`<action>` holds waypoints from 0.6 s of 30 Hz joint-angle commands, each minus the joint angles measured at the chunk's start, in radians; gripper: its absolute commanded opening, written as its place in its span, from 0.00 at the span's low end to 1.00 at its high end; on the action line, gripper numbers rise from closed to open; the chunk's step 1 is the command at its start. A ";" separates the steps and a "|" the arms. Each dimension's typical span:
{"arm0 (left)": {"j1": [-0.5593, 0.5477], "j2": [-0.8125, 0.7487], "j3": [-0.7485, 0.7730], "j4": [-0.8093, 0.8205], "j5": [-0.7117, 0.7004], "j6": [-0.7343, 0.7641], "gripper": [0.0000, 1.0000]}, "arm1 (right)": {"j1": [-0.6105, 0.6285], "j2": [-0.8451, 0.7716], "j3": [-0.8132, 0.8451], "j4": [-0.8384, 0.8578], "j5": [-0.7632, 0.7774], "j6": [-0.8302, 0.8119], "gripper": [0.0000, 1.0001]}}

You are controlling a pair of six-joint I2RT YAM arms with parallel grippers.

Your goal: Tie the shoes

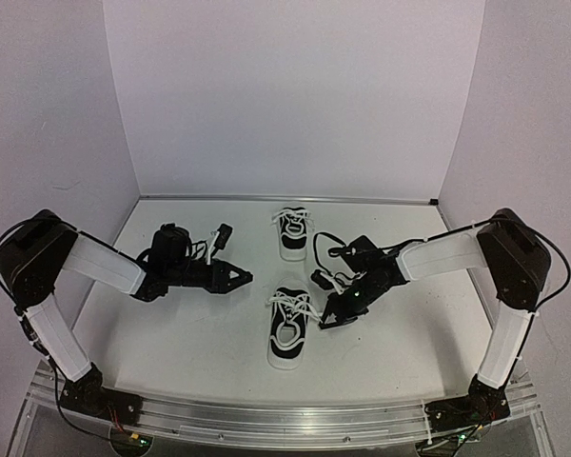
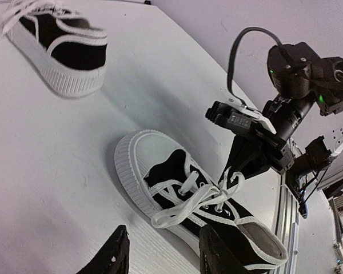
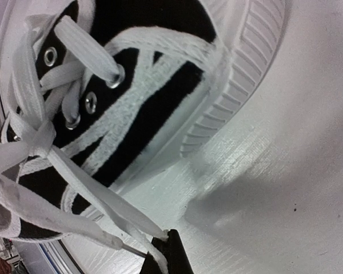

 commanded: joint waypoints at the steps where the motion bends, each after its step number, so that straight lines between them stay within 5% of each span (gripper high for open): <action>1: -0.023 -0.106 0.057 -0.158 0.006 0.182 0.44 | 0.007 -0.041 0.033 -0.037 -0.021 -0.012 0.00; 9: -0.116 0.002 0.183 -0.310 0.095 0.289 0.42 | 0.007 -0.029 0.025 -0.038 0.002 -0.005 0.00; 18: -0.130 0.164 0.239 -0.266 0.147 0.188 0.42 | 0.007 -0.028 0.019 -0.039 0.020 0.000 0.00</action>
